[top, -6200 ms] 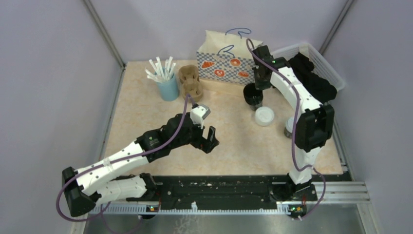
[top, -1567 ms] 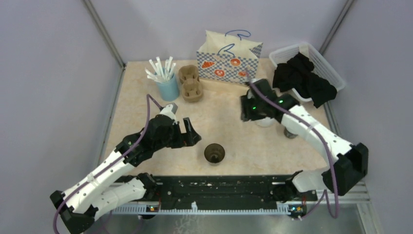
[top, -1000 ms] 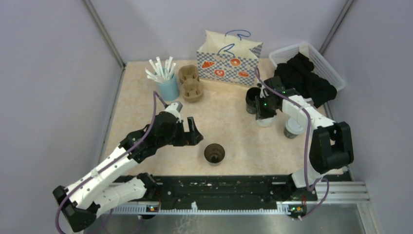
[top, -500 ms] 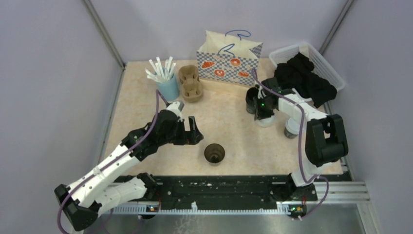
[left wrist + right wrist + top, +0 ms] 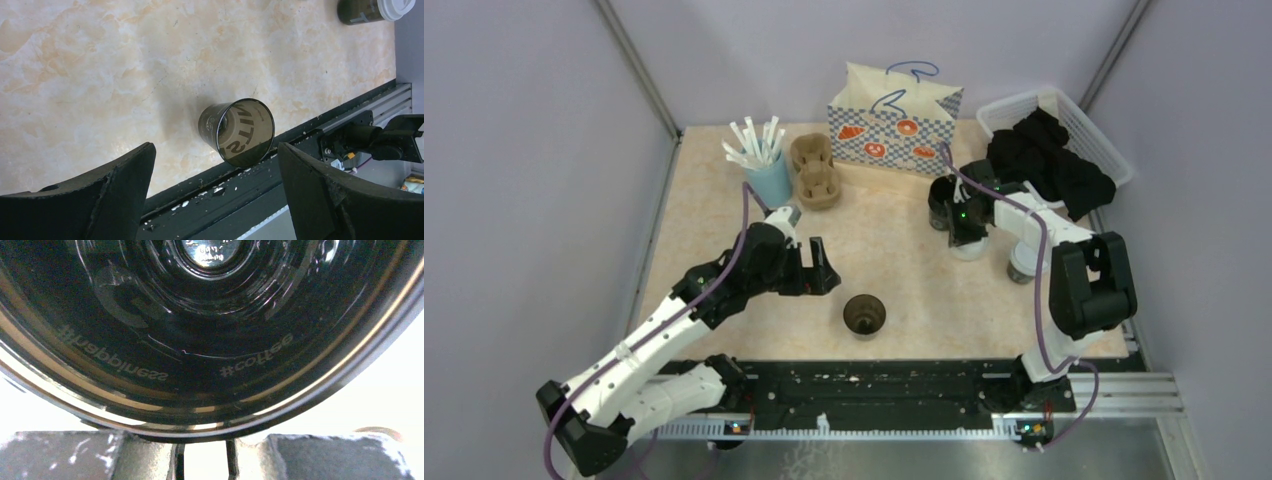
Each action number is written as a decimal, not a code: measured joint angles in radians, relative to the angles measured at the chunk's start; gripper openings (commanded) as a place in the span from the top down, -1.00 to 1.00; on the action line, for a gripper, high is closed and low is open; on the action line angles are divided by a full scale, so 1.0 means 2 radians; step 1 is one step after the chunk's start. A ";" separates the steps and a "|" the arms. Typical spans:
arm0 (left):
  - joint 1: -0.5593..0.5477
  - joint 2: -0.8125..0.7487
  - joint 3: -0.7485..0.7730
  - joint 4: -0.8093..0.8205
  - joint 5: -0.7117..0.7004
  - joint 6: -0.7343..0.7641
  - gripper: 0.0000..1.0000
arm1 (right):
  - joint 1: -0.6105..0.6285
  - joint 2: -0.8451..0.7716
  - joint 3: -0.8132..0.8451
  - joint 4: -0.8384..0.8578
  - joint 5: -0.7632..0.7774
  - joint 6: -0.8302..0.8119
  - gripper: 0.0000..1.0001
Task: Pack the takeout coffee
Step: Close the cup lid on the coffee cup.
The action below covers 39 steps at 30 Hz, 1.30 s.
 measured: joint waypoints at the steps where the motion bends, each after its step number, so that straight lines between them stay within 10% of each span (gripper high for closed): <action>1: 0.001 0.000 0.000 0.000 0.002 0.001 -0.97 | 0.000 0.000 0.000 0.000 0.003 0.000 0.57; 15: 0.014 0.007 0.006 0.004 0.020 0.015 -0.97 | 0.000 0.000 0.000 0.002 0.007 0.000 1.00; 39: 0.020 0.010 0.006 0.004 0.034 0.017 -0.97 | 0.000 -0.041 0.000 -0.010 0.020 0.001 1.00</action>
